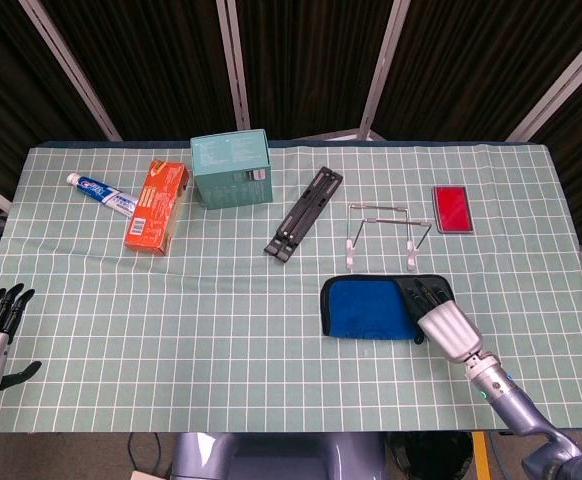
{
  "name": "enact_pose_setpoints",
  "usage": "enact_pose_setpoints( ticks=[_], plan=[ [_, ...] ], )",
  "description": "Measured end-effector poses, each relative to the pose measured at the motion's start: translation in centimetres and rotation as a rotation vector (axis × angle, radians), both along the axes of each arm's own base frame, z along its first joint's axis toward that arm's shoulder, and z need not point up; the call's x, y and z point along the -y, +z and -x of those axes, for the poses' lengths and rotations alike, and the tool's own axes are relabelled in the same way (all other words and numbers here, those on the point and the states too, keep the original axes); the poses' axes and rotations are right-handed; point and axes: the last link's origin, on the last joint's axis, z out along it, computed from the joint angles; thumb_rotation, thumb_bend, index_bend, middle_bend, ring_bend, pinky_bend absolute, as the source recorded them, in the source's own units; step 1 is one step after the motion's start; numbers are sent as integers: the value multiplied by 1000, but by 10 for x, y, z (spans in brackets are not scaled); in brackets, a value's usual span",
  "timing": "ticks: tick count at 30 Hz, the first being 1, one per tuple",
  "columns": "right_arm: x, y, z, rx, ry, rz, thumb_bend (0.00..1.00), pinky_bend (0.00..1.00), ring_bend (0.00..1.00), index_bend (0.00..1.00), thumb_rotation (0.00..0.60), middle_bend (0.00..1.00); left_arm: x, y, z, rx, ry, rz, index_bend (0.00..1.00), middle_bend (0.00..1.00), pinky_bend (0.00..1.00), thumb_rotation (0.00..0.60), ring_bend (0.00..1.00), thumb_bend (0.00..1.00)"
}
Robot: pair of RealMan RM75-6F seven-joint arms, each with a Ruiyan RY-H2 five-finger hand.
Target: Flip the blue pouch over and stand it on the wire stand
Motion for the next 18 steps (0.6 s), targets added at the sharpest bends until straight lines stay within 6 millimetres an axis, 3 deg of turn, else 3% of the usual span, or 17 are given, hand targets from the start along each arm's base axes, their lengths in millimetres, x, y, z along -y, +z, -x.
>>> enact_pose_setpoints(
  ticks=[18],
  plan=[
    [37, 12, -5, 202, -188, 73, 417, 264, 0, 624, 600, 161, -2, -1, 2, -6, 8, 2, 0, 0, 0, 600, 0, 0]
  ],
)
